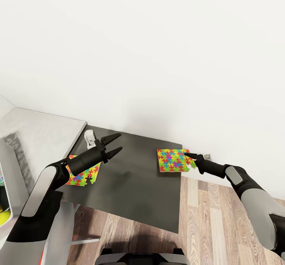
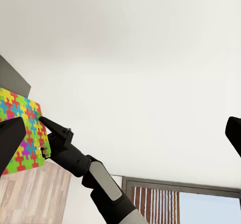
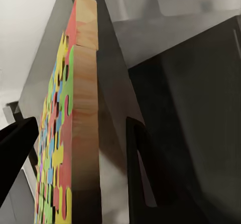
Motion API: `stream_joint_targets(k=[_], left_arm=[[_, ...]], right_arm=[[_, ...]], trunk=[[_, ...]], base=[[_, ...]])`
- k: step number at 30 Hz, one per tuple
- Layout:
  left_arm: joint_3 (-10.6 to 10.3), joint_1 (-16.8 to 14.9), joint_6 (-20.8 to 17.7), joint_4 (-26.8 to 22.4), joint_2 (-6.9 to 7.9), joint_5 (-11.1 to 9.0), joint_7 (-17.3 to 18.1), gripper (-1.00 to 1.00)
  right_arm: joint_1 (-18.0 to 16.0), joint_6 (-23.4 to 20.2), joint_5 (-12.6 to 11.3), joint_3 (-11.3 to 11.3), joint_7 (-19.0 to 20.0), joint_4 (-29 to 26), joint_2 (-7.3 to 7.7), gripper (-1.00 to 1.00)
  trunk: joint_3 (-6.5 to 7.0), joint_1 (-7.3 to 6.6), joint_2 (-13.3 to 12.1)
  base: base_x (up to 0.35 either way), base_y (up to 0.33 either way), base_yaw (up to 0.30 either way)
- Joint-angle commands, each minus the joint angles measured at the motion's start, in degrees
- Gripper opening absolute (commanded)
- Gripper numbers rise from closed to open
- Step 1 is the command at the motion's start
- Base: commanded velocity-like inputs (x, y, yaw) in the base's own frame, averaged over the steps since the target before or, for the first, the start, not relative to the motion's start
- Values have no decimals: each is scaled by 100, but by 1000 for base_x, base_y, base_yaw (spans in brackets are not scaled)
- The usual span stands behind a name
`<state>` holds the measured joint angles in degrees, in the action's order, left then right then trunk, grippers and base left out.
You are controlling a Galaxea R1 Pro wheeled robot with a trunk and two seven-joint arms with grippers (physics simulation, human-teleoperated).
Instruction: Put all the toys in the child's room - the three board games (two on the bed and one on the table), the two jigsaw puzzles on the table, and the tennis ball on the table - inside the toy box on the table in the child's room.
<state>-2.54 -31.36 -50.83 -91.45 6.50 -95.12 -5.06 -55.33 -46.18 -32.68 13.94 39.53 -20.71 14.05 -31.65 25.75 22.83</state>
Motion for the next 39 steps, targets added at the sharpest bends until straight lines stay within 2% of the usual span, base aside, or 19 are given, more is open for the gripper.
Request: stream_joint_targets(k=[1, 11, 16, 21, 22, 26, 35, 39], left_arm=[[-3, -3, -5, -4, 3, -59, -54, 100], [-15, -2, 8, 4, 2, -58, -62, 100], [-115, -1, 28, 13, 5, -54, -77, 100], [-192, -4, 45, 19, 8, -50, -92, 100], [-192, -4, 45, 19, 8, -50, -92, 100], [-214, -3, 51, 21, 11, -34, -99, 100], [-214, -2, 51, 25, 38, 172, -88, 100], [-192, -2, 53, 9, 60, 243, -78, 100]], right_arm=[[-4, -26, 28, 32, 17, -5, 2, -100], [19, -52, 26, 38, 28, -193, 22, -100], [167, -81, 16, 47, 34, -525, 25, -100], [459, -464, -6, 51, 36, -1279, 22, -100], [459, -464, -6, 51, 36, -1279, 22, -100], [705, -904, -17, 53, 34, -1978, 9, -100], [1017, -1235, -31, 40, 53, -2830, -21, -100], [1154, -1287, -32, 45, 259, -3154, -1, -100]], trunk=[[-8, 3, 9], [-8, 3, 9], [-8, 3, 9], [-8, 3, 9], [-8, 3, 9], [-8, 3, 9], [-8, 3, 9], [-8, 3, 9]], base=[[0, 0, 0], [0, 0, 0], [0, 0, 0], [0, 0, 0], [0, 0, 0], [0, 0, 0], [0, 0, 0], [0, 0, 0]])
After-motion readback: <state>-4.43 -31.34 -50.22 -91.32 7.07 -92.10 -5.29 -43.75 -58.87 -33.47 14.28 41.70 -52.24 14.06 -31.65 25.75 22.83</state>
